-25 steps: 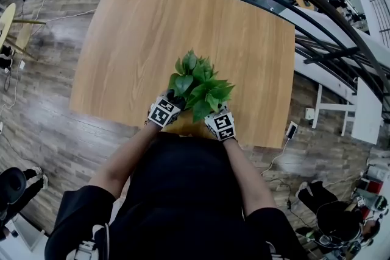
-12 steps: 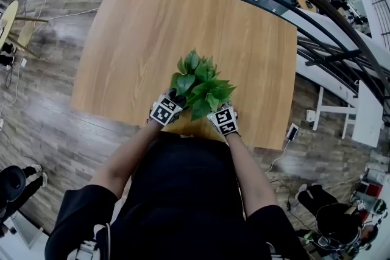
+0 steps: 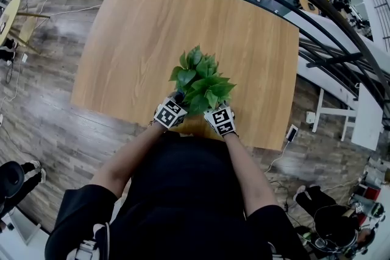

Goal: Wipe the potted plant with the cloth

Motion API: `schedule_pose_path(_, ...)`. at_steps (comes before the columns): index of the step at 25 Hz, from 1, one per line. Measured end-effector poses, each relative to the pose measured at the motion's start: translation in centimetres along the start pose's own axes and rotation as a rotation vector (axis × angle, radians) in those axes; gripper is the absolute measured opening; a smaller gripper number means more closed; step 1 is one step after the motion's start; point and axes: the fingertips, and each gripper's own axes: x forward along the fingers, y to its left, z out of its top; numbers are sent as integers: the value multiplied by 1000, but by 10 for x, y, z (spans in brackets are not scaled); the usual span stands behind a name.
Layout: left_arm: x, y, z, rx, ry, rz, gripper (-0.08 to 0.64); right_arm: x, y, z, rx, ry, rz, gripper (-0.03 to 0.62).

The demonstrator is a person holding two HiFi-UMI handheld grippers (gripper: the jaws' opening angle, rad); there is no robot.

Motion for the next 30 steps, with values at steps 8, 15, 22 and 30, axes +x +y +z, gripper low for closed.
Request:
schedule_pose_path(8,-8,-1,-10,38,19,-3,141,-8,24,0,17,-37,53,259)
schedule_pose_path(15,-21,-18,-15,41,-19,-16,141,-35,44,-10,118,-76,48,258)
schedule_pose_path(22,-60,-42,-21,14,-107,-16,141,-78,62,8,212,-199,-12,246)
schedule_pose_path(30,-101,-85,0,13,-271,41,141,-157,59,34,298,-396,-19,35)
